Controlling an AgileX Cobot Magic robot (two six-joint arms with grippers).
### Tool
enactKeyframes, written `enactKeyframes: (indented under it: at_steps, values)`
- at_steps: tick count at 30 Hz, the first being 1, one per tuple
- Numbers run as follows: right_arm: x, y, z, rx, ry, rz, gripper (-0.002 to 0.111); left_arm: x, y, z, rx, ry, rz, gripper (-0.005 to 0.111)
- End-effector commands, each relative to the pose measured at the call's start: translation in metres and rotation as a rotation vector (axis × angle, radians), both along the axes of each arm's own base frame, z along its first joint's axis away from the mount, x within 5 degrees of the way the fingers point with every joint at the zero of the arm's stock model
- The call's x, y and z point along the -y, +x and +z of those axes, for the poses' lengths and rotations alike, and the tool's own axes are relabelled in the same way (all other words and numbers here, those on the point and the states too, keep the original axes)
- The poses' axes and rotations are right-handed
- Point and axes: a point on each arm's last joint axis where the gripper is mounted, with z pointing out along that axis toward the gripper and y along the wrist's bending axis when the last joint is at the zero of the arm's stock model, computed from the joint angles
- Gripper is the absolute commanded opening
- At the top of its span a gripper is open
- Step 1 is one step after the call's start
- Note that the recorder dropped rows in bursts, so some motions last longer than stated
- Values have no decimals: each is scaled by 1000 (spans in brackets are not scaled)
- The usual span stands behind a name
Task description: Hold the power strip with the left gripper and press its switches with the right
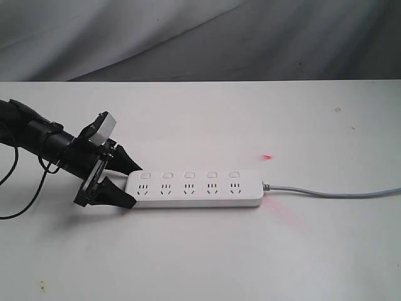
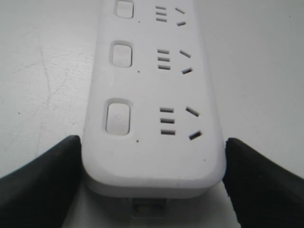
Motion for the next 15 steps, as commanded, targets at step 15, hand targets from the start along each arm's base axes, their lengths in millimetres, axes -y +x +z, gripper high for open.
enactKeyframes:
  at_steps: [15]
  values:
    - [1, 0, -1, 4, -5, -9, 0, -12, -10, -36, -29, 193, -49, 49]
